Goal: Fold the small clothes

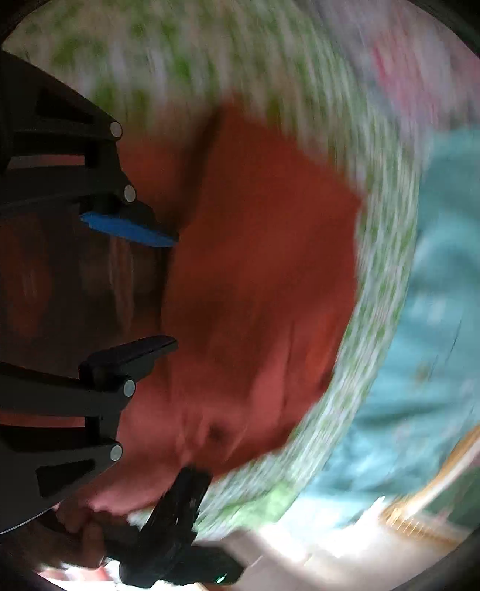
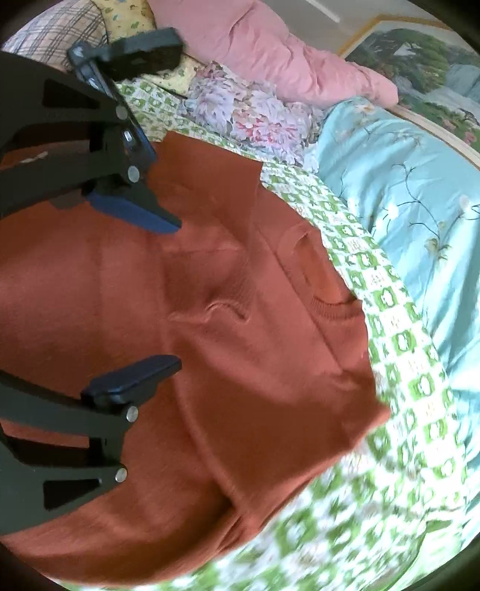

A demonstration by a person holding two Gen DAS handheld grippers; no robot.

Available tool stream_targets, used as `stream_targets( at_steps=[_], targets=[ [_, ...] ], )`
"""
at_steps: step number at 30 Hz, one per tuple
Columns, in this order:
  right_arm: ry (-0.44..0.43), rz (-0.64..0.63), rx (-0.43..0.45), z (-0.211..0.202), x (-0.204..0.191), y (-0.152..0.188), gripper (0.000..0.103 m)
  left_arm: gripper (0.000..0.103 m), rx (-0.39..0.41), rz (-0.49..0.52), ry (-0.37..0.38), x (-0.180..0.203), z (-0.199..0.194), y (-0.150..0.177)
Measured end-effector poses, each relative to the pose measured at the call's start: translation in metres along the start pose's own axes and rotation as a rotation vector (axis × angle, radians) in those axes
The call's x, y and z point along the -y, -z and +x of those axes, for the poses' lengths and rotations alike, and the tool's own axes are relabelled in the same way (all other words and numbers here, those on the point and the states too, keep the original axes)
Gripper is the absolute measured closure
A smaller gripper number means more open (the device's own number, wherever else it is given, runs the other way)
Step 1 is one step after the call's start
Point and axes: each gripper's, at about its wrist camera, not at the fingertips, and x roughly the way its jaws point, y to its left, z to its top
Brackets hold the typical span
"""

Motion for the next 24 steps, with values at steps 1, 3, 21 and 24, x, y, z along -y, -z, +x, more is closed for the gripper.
stream_targets(
  at_steps=[1,3,21,24],
  targets=[
    [0.001,-0.003,-0.004,0.006,-0.001,-0.003,0.034,0.052,0.023,-0.038,-0.039,-0.017,-0.006,0.000],
    [0.023,0.008,-0.017,0.024,-0.001,-0.010,0.034,0.052,0.031,-0.107,-0.098,-0.053,-0.010,-0.001],
    [0.004,-0.009,0.199,-0.053,0.022,-0.090,0.102,0.053,-0.016,-0.064,-0.197,-0.060,0.046,-0.035],
    [0.041,0.044,0.183,-0.051,0.053,-0.086,0.102,0.052,0.000,-0.042,-0.206,-0.057,0.042,-0.035]
  ],
)
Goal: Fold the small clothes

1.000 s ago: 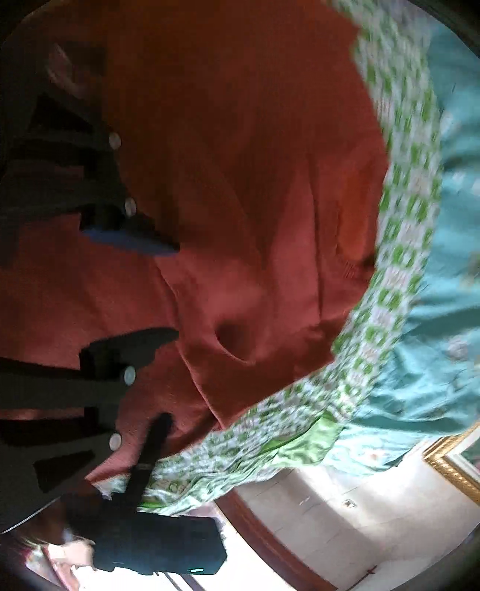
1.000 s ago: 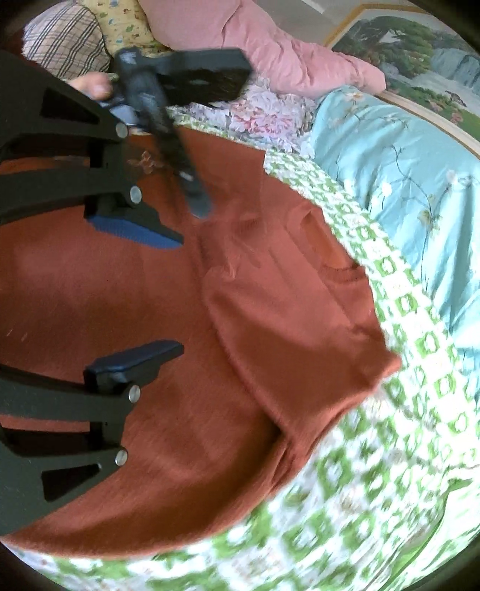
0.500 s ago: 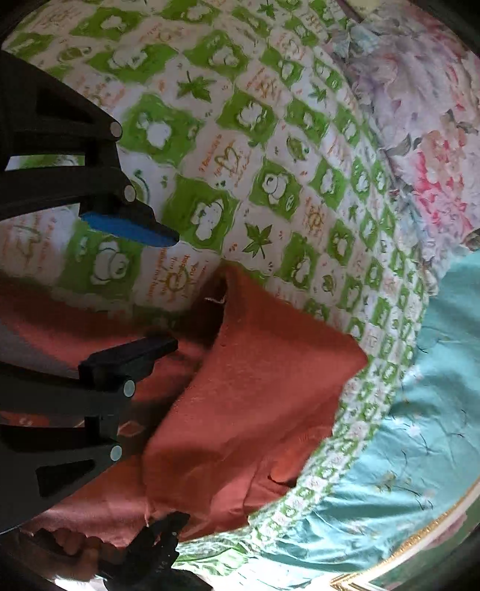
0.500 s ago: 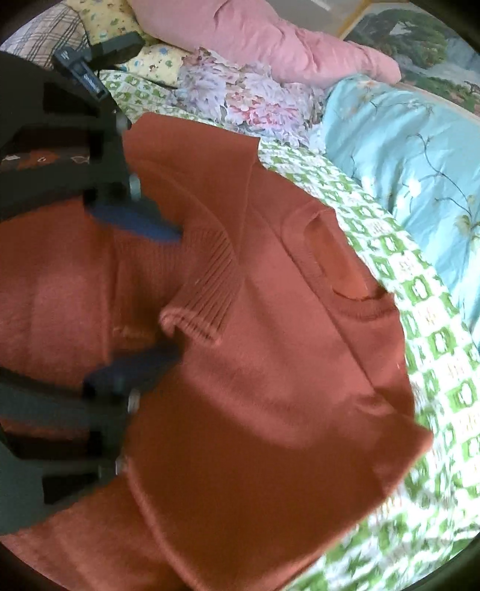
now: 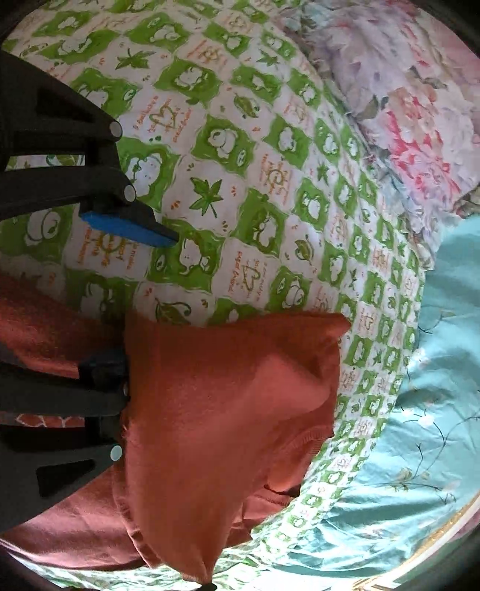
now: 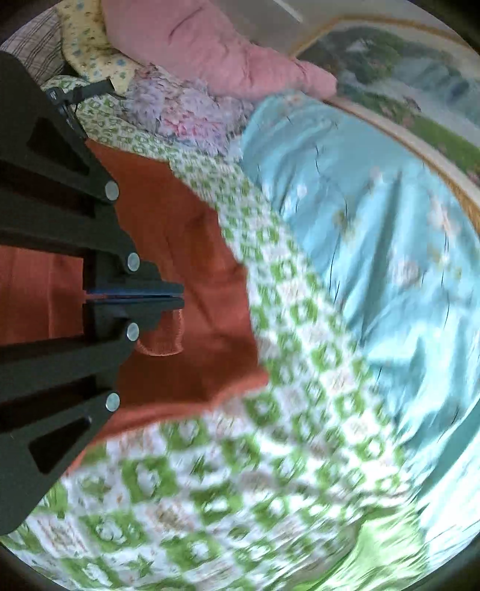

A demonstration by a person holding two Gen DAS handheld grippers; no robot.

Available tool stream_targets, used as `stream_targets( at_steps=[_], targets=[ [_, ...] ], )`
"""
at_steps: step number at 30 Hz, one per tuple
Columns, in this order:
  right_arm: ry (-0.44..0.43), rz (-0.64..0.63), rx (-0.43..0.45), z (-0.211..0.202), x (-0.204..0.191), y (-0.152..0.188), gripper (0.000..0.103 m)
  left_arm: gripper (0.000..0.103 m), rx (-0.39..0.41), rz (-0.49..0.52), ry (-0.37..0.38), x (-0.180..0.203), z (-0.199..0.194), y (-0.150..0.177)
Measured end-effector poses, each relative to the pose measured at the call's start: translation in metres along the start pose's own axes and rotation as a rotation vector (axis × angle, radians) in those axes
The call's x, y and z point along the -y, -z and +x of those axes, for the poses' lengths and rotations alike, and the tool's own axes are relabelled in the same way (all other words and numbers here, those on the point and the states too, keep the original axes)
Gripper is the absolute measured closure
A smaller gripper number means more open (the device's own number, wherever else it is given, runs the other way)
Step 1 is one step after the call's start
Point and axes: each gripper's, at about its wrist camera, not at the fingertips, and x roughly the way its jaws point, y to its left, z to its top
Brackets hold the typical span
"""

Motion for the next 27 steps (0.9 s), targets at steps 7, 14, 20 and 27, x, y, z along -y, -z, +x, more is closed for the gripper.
stream_targets(
  at_steps=[7,14,20,27],
  targets=[
    [0.013,-0.030,0.062,-0.008,-0.002,-0.014,0.102,0.044,0.176,-0.087,0.009,-0.014,-0.047,-0.006],
    [0.097,-0.072,0.035,0.002,0.013,-0.001,0.102,0.045,0.022,-0.028,-0.055,-0.007,-0.010,0.008],
    [0.124,-0.038,-0.096,0.017,0.047,0.041,0.102,0.044,0.003,-0.083,-0.021,-0.029,-0.008,0.011],
    [0.161,-0.114,-0.163,0.017,0.045,0.058,0.102,0.043,-0.013,-0.075,-0.038,-0.029,-0.006,0.014]
  ],
)
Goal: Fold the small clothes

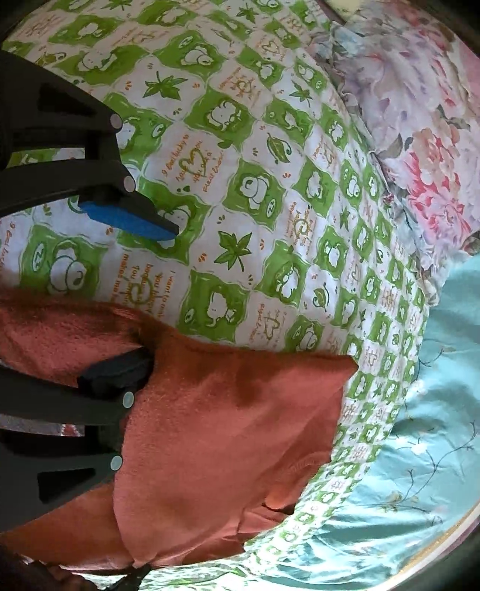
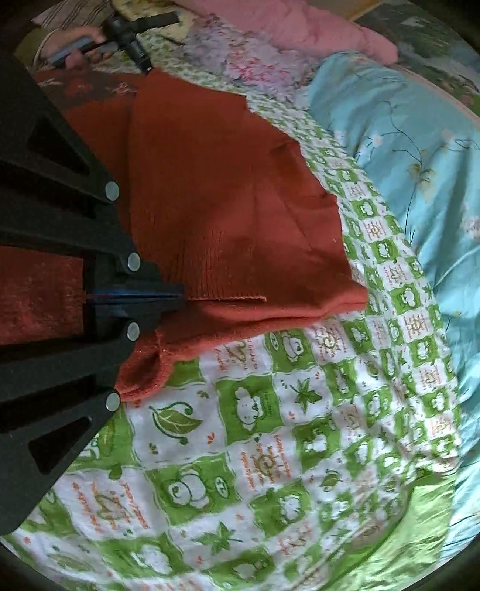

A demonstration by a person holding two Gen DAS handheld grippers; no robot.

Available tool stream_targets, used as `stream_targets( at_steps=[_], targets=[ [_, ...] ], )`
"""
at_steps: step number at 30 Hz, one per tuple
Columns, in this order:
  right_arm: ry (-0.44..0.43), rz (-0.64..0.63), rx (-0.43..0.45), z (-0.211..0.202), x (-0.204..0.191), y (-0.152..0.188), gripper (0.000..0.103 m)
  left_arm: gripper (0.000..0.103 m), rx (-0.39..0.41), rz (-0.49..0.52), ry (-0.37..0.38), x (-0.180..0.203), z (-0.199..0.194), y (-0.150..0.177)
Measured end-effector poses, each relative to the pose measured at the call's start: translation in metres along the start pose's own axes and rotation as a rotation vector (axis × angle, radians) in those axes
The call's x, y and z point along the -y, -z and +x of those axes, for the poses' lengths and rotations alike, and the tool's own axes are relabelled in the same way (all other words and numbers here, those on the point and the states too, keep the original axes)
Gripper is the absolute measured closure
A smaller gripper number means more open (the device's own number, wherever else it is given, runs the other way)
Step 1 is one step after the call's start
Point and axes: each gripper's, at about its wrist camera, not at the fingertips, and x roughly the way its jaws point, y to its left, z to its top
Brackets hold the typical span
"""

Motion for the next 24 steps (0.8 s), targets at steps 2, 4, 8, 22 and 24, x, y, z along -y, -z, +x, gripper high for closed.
stream_targets(
  at_steps=[2,4,8,22,24],
  targets=[
    [0.028,-0.018,0.014,-0.002,-0.005,-0.004,0.102,0.043,0.006,-0.019,0.005,-0.002,-0.003,-0.001],
    [0.033,-0.025,0.039,-0.007,-0.009,-0.008,0.102,0.042,0.003,-0.020,0.005,-0.002,-0.002,-0.001],
    [0.090,-0.070,0.016,0.000,-0.013,-0.010,0.102,0.041,-0.006,-0.012,0.004,-0.003,-0.001,0.001],
    [-0.036,-0.024,0.021,-0.057,-0.024,0.020,0.055,0.041,-0.093,0.125,0.170,-0.008,-0.053,0.053],
    [-0.067,-0.030,0.027,-0.071,-0.028,0.034,0.055,0.040,-0.105,0.123,0.208,-0.010,-0.067,0.071]
  ],
)
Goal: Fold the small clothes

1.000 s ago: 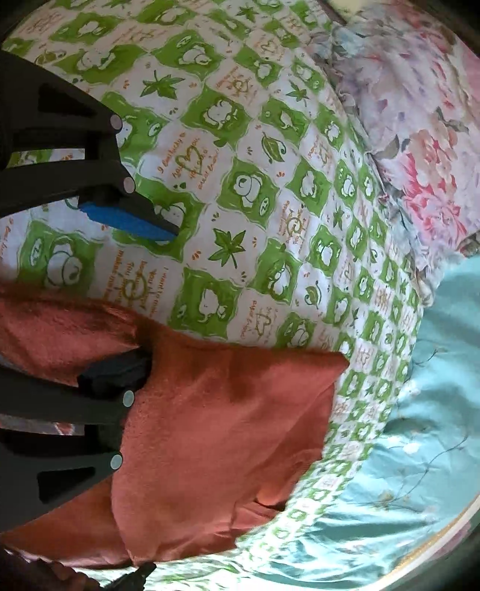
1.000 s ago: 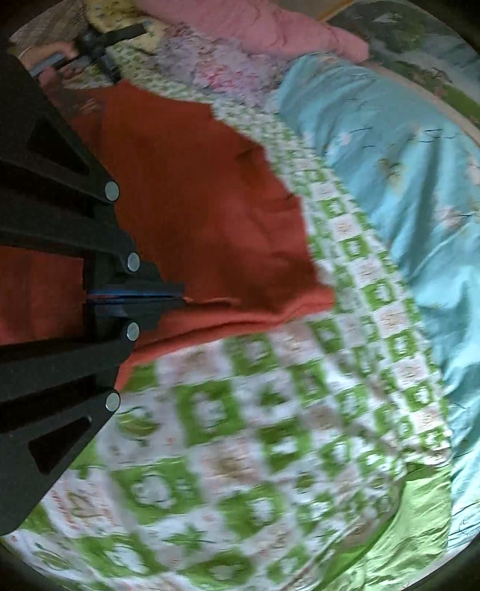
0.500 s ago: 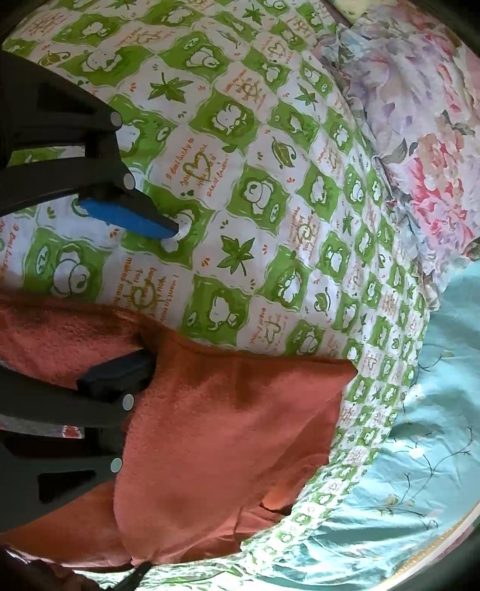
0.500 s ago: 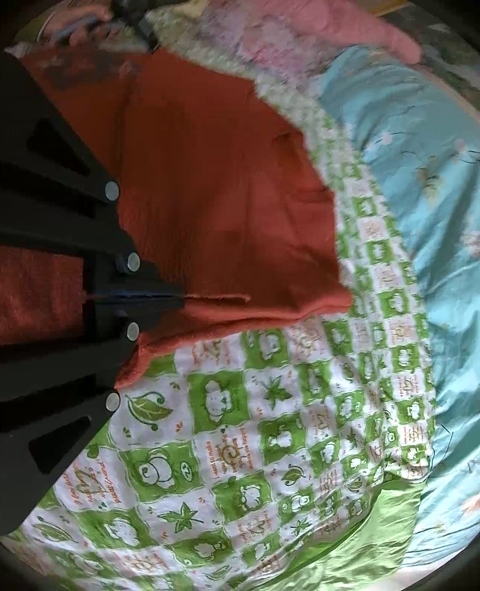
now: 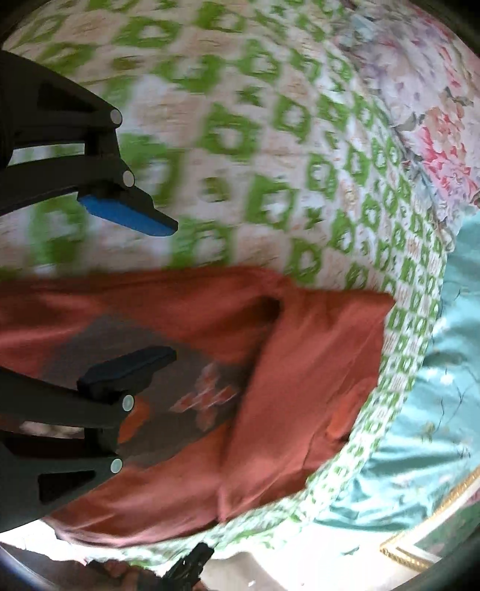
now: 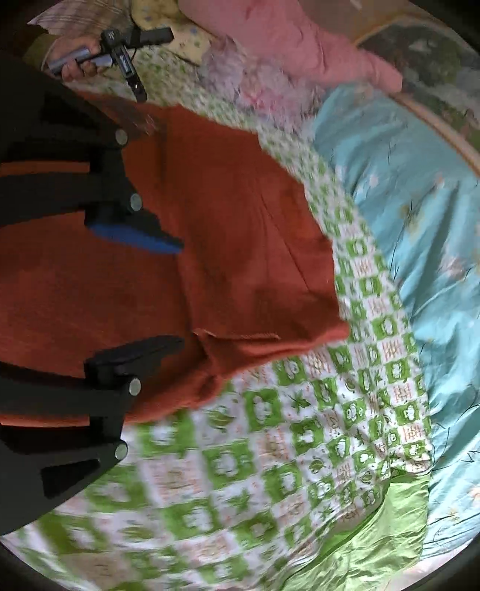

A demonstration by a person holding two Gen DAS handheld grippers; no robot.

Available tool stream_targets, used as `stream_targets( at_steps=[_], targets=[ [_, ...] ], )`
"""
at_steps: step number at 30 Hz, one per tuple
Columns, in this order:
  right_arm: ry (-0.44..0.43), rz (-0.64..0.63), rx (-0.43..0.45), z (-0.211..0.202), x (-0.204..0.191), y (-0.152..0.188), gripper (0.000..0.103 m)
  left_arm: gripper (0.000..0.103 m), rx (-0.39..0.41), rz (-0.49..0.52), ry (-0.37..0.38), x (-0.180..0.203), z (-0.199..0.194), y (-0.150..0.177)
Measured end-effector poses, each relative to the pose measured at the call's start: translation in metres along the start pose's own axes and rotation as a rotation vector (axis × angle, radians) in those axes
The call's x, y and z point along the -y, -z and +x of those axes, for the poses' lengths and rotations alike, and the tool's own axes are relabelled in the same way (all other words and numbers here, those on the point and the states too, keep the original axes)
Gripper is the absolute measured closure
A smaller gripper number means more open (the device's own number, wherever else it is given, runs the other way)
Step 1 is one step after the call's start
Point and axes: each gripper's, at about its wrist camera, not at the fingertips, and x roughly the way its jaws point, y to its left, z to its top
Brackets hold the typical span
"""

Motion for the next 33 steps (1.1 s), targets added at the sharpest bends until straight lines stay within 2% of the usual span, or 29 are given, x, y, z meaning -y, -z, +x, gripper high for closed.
stream_targets(
  at_steps=[3,7,10,12,13,14,16,19,21,25,26,27,28,29,30,33],
  targets=[
    [-0.055,0.002,-0.020,-0.017,-0.005,0.025,0.055,0.036,-0.004,-0.009,0.043,0.003,-0.019,0.029],
    [-0.085,0.003,-0.030,-0.036,-0.009,0.052,0.055,0.033,-0.013,-0.020,0.082,0.005,-0.039,0.061],
    [-0.094,0.000,-0.033,-0.046,-0.013,0.067,0.055,0.033,0.003,-0.017,0.105,0.005,-0.047,0.060],
    [-0.104,0.003,-0.037,-0.050,-0.016,0.073,0.055,0.029,0.026,-0.027,0.112,0.005,-0.046,0.043],
    [-0.106,0.002,-0.038,-0.050,-0.018,0.075,0.055,0.022,0.030,-0.033,0.125,0.005,-0.043,0.034],
    [-0.111,-0.001,-0.038,-0.051,-0.021,0.077,0.055,0.021,0.030,-0.046,0.148,0.004,-0.037,0.020],
    [-0.112,-0.008,-0.037,-0.053,-0.025,0.081,0.052,0.021,0.041,-0.057,0.143,0.002,-0.027,-0.005],
    [-0.103,0.015,-0.028,-0.057,-0.020,0.087,0.050,0.018,0.054,-0.071,0.152,-0.005,0.002,-0.061],
    [-0.086,0.031,-0.033,-0.057,-0.015,0.089,0.050,0.018,0.007,-0.096,0.184,-0.014,0.036,-0.102],
    [-0.059,0.059,-0.038,-0.057,-0.006,0.089,0.050,0.018,-0.128,-0.142,0.194,-0.027,0.104,-0.153],
    [-0.053,0.061,-0.039,-0.057,-0.005,0.089,0.050,0.018,-0.111,-0.134,0.201,-0.026,0.113,-0.164],
    [-0.050,0.063,-0.041,-0.057,-0.003,0.089,0.050,0.021,-0.069,-0.117,0.186,-0.024,0.113,-0.173],
    [-0.048,0.065,-0.043,-0.057,-0.002,0.088,0.050,0.042,-0.042,-0.095,0.174,-0.020,0.114,-0.182],
    [-0.043,0.068,-0.045,-0.056,0.000,0.087,0.050,0.079,-0.036,-0.077,0.169,-0.017,0.116,-0.187],
    [-0.038,0.073,-0.048,-0.054,0.003,0.086,0.050,0.090,-0.043,-0.066,0.154,-0.015,0.122,-0.194],
    [-0.027,0.084,-0.054,-0.049,0.007,0.083,0.050,0.091,-0.005,-0.049,0.074,-0.011,0.129,-0.206]
  ],
)
